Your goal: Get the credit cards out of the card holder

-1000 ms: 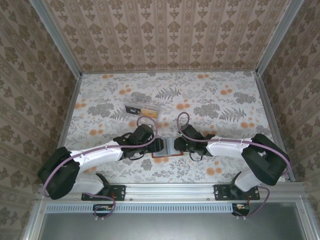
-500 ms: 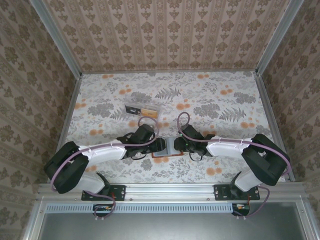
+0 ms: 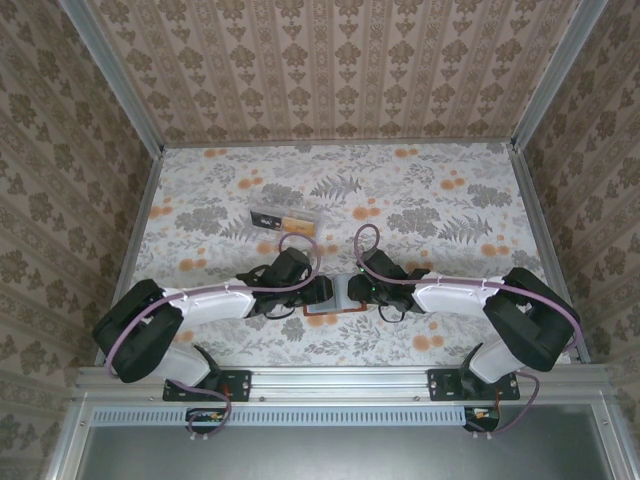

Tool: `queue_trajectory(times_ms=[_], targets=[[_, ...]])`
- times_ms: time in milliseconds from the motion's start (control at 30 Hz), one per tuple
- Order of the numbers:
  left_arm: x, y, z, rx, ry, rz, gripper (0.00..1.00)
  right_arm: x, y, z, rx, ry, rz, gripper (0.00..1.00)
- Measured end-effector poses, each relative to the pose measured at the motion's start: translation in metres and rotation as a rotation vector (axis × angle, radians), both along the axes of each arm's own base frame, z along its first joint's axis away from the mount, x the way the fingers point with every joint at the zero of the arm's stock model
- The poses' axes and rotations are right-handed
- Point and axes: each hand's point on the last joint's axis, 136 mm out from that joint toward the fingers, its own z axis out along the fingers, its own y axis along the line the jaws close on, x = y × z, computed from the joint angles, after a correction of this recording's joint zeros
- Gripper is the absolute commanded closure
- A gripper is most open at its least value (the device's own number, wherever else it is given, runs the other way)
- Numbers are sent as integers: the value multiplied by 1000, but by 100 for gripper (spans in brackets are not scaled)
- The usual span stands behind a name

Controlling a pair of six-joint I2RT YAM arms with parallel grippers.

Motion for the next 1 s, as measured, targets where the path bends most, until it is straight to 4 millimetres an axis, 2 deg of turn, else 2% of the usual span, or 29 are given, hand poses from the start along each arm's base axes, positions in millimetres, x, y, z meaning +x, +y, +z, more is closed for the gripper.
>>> queue_trajectory(times_ms=[167,267,600,900,1000], targets=[[0,-5,3,-22,-2,-12,38,0,0,0,0,-1,-1,59],[0,-8,5,-39,-5,-20,33,0,0,0,0,0,-1,59],[-5,-21,8,-78,-3,-61,31,0,0,0,1,1,-3,59],[-4,-45,34,-136,-46,-117,31,-6,-5,1,-3,4,0,58],[-2,-54,37,-143,-53,-134,32,-10,-10,3,-15,10,-3,55]])
